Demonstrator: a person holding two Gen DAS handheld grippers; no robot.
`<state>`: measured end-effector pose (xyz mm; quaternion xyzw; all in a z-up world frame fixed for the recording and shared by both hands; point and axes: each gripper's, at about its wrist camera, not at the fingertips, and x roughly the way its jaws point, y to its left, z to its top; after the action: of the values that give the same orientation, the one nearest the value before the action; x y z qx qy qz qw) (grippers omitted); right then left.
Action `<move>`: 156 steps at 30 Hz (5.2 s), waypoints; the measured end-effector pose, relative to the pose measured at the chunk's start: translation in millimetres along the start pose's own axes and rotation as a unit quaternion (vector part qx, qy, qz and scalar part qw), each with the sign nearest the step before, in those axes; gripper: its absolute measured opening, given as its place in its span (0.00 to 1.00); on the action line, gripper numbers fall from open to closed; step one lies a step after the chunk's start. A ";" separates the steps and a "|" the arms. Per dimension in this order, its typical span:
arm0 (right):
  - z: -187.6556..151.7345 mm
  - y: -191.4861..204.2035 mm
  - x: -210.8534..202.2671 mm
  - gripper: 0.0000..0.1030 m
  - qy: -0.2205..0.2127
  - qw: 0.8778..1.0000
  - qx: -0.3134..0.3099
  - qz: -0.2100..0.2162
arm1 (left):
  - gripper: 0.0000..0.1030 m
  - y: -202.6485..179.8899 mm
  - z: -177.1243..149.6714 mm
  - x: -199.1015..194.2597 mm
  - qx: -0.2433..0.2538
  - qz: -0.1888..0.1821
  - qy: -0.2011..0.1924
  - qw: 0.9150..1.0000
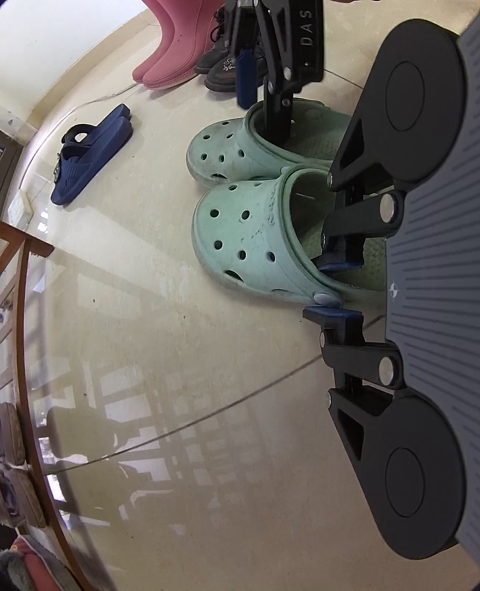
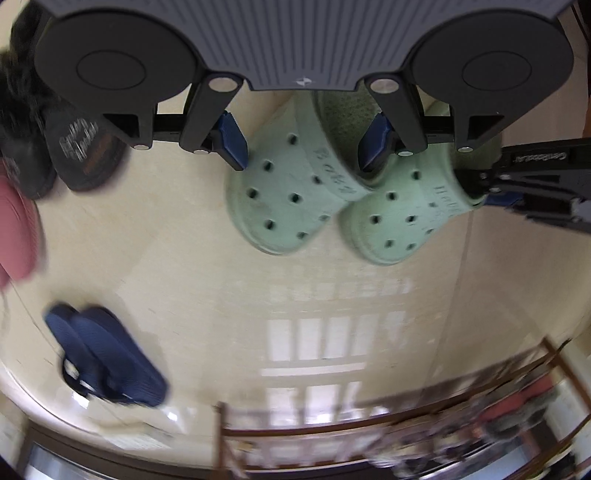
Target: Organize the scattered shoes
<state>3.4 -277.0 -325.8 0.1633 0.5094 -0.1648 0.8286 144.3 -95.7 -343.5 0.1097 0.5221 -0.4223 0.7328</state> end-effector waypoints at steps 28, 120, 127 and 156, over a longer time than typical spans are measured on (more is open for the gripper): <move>39.8 5.0 -13.4 0.17 -0.043 0.996 0.079 -0.008 | 0.15 53.5 27.7 -33.3 -0.094 -0.069 -0.033 0.993; 462.0 408.8 -192.0 0.20 -0.267 0.952 -0.081 0.126 | 0.22 287.5 290.2 -440.6 -0.218 0.103 -0.395 0.886; 465.9 407.0 -180.4 0.22 -0.268 0.953 -0.072 0.122 | 0.21 292.0 295.2 -420.8 -0.223 0.107 -0.381 0.891; 438.5 394.8 -222.2 0.50 -0.280 0.948 -0.107 0.104 | 0.54 256.8 278.1 -448.6 -0.211 0.136 -0.374 0.893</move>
<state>428.7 -93.3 101.9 0.0727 0.2515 -0.0614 0.9632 475.7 122.3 89.2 -0.1435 0.2663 -0.2080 0.9302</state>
